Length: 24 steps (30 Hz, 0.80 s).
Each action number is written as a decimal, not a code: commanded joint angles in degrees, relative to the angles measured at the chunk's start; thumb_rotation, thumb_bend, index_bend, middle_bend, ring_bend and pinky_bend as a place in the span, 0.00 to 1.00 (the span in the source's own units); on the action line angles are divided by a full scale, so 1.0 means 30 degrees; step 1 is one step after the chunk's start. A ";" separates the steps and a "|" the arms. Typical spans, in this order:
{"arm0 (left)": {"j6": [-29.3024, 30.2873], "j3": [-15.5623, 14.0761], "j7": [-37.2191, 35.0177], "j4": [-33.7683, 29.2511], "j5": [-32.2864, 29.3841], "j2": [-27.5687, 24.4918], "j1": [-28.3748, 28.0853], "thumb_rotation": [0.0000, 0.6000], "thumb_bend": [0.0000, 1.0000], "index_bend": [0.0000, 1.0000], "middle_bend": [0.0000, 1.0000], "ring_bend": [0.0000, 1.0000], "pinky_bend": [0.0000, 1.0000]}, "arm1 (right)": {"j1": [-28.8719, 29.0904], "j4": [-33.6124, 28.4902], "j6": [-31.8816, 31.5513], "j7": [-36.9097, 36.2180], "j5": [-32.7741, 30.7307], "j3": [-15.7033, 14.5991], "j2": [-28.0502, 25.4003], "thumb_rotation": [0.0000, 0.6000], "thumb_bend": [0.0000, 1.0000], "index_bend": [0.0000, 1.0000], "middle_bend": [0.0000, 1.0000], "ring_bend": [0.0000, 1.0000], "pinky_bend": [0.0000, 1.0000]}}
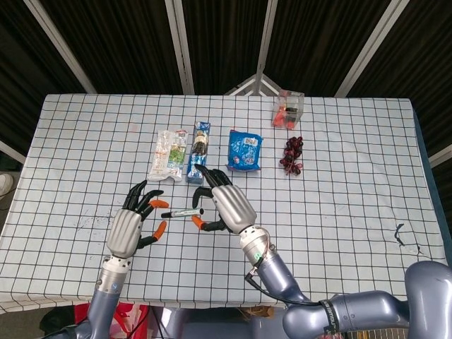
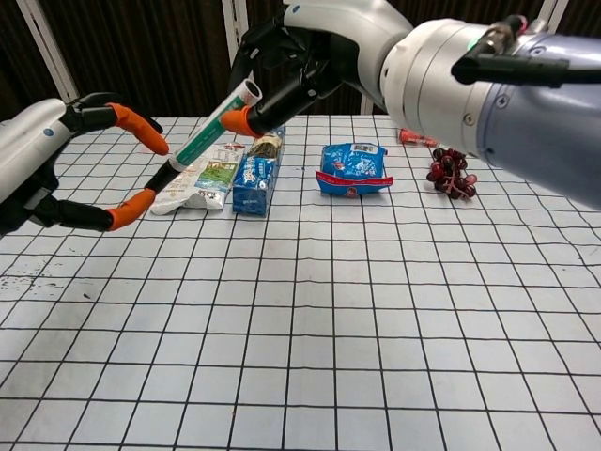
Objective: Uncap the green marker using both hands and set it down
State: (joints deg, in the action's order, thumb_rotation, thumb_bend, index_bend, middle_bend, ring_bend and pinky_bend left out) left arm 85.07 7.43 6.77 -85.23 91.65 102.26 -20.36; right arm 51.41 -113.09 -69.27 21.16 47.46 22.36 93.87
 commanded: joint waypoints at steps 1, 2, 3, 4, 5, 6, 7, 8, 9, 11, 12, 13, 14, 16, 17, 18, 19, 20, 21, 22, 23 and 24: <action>-0.0107 0.0098 0.0100 0.0082 -0.0139 0.0178 -0.0097 1.00 0.48 0.41 0.22 0.00 0.07 | -0.0030 -0.0028 0.0017 -0.0066 0.0009 -0.0003 -0.0046 1.00 0.45 0.90 0.05 0.10 0.05; -0.0138 0.0111 0.0140 0.0117 -0.0173 0.0239 -0.0125 1.00 0.48 0.41 0.23 0.00 0.07 | -0.0038 -0.0022 0.0028 -0.0080 0.0013 -0.0018 -0.0063 1.00 0.45 0.90 0.05 0.10 0.05; -0.0203 0.0123 0.0189 0.0160 -0.0228 0.0308 -0.0162 1.00 0.48 0.41 0.23 0.00 0.07 | -0.0048 -0.0013 0.0042 -0.0096 0.0021 -0.0038 -0.0076 1.00 0.45 0.90 0.05 0.10 0.05; -0.0239 0.0137 0.0226 0.0186 -0.0278 0.0353 -0.0178 1.00 0.48 0.42 0.23 0.00 0.07 | -0.0053 -0.0009 0.0055 -0.0114 0.0024 -0.0045 -0.0085 1.00 0.45 0.90 0.05 0.10 0.05; -0.0298 0.0165 0.0282 0.0236 -0.0360 0.0433 -0.0208 1.00 0.48 0.42 0.23 0.00 0.07 | -0.0064 0.0000 0.0071 -0.0152 0.0020 -0.0047 -0.0096 1.00 0.45 0.90 0.05 0.10 0.05; -0.0347 0.0195 0.0319 0.0281 -0.0425 0.0510 -0.0241 1.00 0.48 0.43 0.23 0.00 0.07 | -0.0073 0.0015 0.0084 -0.0197 0.0025 -0.0041 -0.0105 1.00 0.45 0.90 0.05 0.10 0.05; -0.0382 0.0212 0.0312 0.0314 -0.0466 0.0577 -0.0271 1.00 0.48 0.44 0.24 0.00 0.07 | -0.0086 0.0022 0.0092 -0.0235 0.0035 -0.0044 -0.0117 1.00 0.45 0.90 0.05 0.10 0.05; -0.0392 0.0232 0.0258 0.0371 -0.0475 0.0669 -0.0309 1.00 0.48 0.44 0.24 0.00 0.07 | -0.0100 0.0029 0.0106 -0.0266 0.0042 -0.0049 -0.0139 1.00 0.45 0.90 0.05 0.10 0.05; -0.0363 0.0252 0.0211 0.0455 -0.0462 0.0751 -0.0337 1.00 0.48 0.45 0.25 0.00 0.07 | -0.0112 0.0033 0.0113 -0.0300 0.0057 -0.0047 -0.0156 1.00 0.45 0.90 0.05 0.10 0.05; -0.0328 0.0269 0.0109 0.0596 -0.0462 0.0888 -0.0374 1.00 0.48 0.46 0.25 0.00 0.07 | -0.0126 0.0041 0.0123 -0.0341 0.0080 -0.0056 -0.0176 1.00 0.45 0.90 0.05 0.10 0.05; -0.0327 0.0270 0.0076 0.0628 -0.0467 0.0922 -0.0385 1.00 0.48 0.47 0.26 0.00 0.07 | -0.0129 0.0036 0.0132 -0.0351 0.0086 -0.0061 -0.0185 1.00 0.45 0.90 0.05 0.10 0.05; -0.0330 0.0267 0.0044 0.0672 -0.0472 0.0958 -0.0402 1.00 0.48 0.47 0.26 0.00 0.07 | -0.0133 0.0033 0.0137 -0.0364 0.0101 -0.0068 -0.0193 1.00 0.45 0.90 0.05 0.10 0.05; -0.0326 0.0275 0.0028 0.0717 -0.0474 0.0997 -0.0422 1.00 0.48 0.48 0.27 0.00 0.07 | -0.0134 0.0037 0.0140 -0.0372 0.0109 -0.0075 -0.0196 1.00 0.45 0.90 0.05 0.10 0.05; -0.0289 0.0276 -0.0018 0.0791 -0.0454 0.1069 -0.0450 1.00 0.48 0.49 0.27 0.00 0.07 | -0.0144 0.0040 0.0151 -0.0408 0.0135 -0.0095 -0.0195 1.00 0.45 0.90 0.05 0.10 0.05; -0.0234 0.0285 -0.0085 0.0808 -0.0413 0.1104 -0.0464 1.00 0.48 0.49 0.28 0.00 0.07 | -0.0150 0.0039 0.0163 -0.0431 0.0141 -0.0103 -0.0199 1.00 0.45 0.90 0.05 0.10 0.05; -0.0167 0.0294 -0.0153 0.0839 -0.0375 0.1142 -0.0470 1.00 0.48 0.49 0.28 0.00 0.07 | -0.0158 0.0039 0.0166 -0.0452 0.0148 -0.0107 -0.0205 1.00 0.45 0.90 0.05 0.10 0.05; -0.0092 0.0310 -0.0187 0.0880 -0.0346 0.1176 -0.0470 1.00 0.48 0.50 0.28 0.00 0.07 | -0.0165 0.0041 0.0156 -0.0467 0.0157 -0.0108 -0.0204 1.00 0.45 0.91 0.05 0.10 0.05; -0.0050 0.0314 -0.0181 0.0924 -0.0334 0.1198 -0.0470 1.00 0.48 0.50 0.28 0.00 0.07 | -0.0171 0.0038 0.0151 -0.0474 0.0163 -0.0113 -0.0207 1.00 0.45 0.91 0.05 0.10 0.05; -0.0040 0.0312 -0.0166 0.0950 -0.0356 0.1210 -0.0465 1.00 0.48 0.50 0.28 0.00 0.07 | -0.0176 0.0028 0.0151 -0.0483 0.0175 -0.0115 -0.0217 1.00 0.45 0.91 0.05 0.10 0.05; -0.0045 0.0303 -0.0170 0.0954 -0.0385 0.1214 -0.0460 1.00 0.48 0.50 0.28 0.00 0.07 | -0.0184 0.0015 0.0150 -0.0498 0.0186 -0.0118 -0.0225 1.00 0.45 0.91 0.05 0.10 0.05; -0.0044 0.0295 -0.0180 0.0954 -0.0399 0.1213 -0.0455 1.00 0.48 0.50 0.28 0.00 0.07 | -0.0189 0.0012 0.0150 -0.0508 0.0191 -0.0119 -0.0231 1.00 0.45 0.91 0.05 0.10 0.05; -0.0035 0.0286 -0.0190 0.0978 -0.0410 0.1214 -0.0451 1.00 0.48 0.50 0.28 0.00 0.07 | -0.0194 0.0003 0.0156 -0.0519 0.0199 -0.0122 -0.0244 1.00 0.45 0.91 0.05 0.10 0.05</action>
State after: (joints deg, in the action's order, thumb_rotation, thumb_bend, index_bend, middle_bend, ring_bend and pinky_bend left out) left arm 84.97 8.29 6.21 -82.29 90.42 105.90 -21.72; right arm 50.83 -113.08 -68.80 19.61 48.06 21.99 93.13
